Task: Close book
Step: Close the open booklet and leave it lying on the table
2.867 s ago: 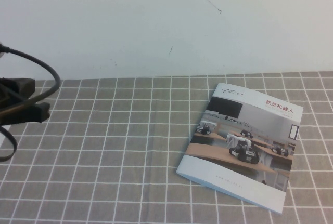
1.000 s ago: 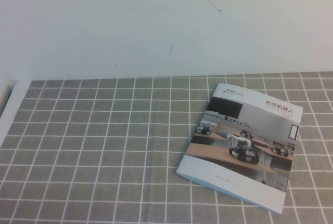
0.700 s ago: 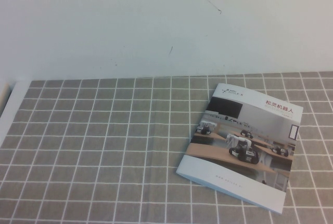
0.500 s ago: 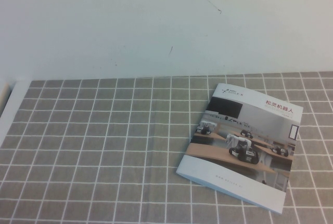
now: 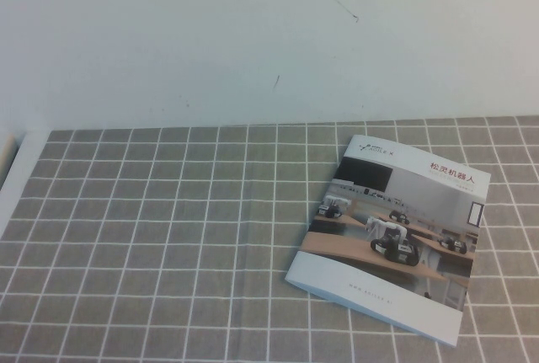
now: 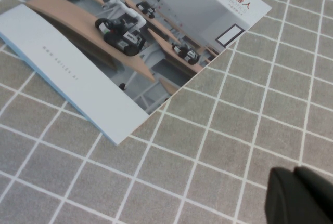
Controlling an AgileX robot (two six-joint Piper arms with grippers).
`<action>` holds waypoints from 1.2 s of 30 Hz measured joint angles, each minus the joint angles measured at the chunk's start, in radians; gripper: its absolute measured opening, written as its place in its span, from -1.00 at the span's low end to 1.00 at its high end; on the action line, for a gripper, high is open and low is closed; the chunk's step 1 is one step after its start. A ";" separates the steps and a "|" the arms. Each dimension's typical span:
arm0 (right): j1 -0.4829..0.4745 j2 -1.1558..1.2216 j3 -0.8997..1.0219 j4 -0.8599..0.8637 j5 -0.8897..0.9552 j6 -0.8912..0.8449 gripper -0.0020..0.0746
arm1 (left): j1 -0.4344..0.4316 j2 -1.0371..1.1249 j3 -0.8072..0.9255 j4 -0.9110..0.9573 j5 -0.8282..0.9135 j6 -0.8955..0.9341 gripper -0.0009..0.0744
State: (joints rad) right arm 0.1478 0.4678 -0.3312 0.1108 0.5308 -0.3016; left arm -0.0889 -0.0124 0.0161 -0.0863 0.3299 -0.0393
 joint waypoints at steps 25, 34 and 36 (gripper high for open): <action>-0.127 -0.269 0.104 -0.047 -0.010 -0.019 -0.95 | 0.000 0.000 0.000 0.004 0.000 -0.015 -0.99; -0.162 -0.474 0.344 -0.024 -0.148 -0.021 -0.95 | 0.000 0.000 0.000 0.006 0.000 -0.015 -0.98; -0.165 -0.479 0.345 0.000 -0.156 -0.021 -0.95 | 0.000 0.000 0.000 0.006 0.000 -0.015 -0.98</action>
State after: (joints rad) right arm -0.0169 -0.0111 0.0136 0.1109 0.3743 -0.3228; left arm -0.0889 -0.0129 0.0161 -0.0804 0.3299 -0.0546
